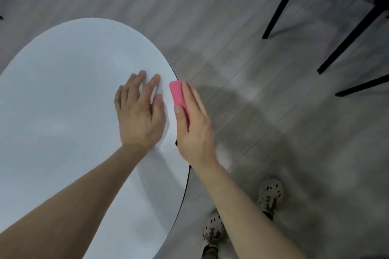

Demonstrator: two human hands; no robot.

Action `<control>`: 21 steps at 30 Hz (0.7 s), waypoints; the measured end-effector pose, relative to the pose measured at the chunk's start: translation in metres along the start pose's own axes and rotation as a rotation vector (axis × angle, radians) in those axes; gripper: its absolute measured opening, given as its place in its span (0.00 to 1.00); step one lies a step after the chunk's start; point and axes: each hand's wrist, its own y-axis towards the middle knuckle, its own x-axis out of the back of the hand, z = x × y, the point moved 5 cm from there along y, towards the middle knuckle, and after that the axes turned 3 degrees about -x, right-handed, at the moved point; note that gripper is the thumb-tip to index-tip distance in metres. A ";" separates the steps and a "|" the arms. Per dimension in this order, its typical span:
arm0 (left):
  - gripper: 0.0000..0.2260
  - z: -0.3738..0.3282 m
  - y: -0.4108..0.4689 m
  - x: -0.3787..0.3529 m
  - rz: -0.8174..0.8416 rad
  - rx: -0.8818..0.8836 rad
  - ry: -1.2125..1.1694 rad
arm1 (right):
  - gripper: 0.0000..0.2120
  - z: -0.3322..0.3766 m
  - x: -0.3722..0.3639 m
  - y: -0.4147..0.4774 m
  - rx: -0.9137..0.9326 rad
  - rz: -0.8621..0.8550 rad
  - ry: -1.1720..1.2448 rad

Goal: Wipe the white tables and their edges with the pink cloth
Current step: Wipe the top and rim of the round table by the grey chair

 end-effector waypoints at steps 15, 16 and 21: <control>0.23 -0.005 0.002 0.007 -0.013 0.014 -0.004 | 0.25 0.020 -0.012 0.083 0.010 0.202 -0.010; 0.23 -0.006 0.003 0.006 -0.005 0.016 -0.002 | 0.25 0.017 -0.002 0.060 0.016 0.190 -0.016; 0.24 -0.009 0.002 0.006 0.032 0.057 -0.028 | 0.27 0.015 0.005 0.061 -0.040 0.263 -0.045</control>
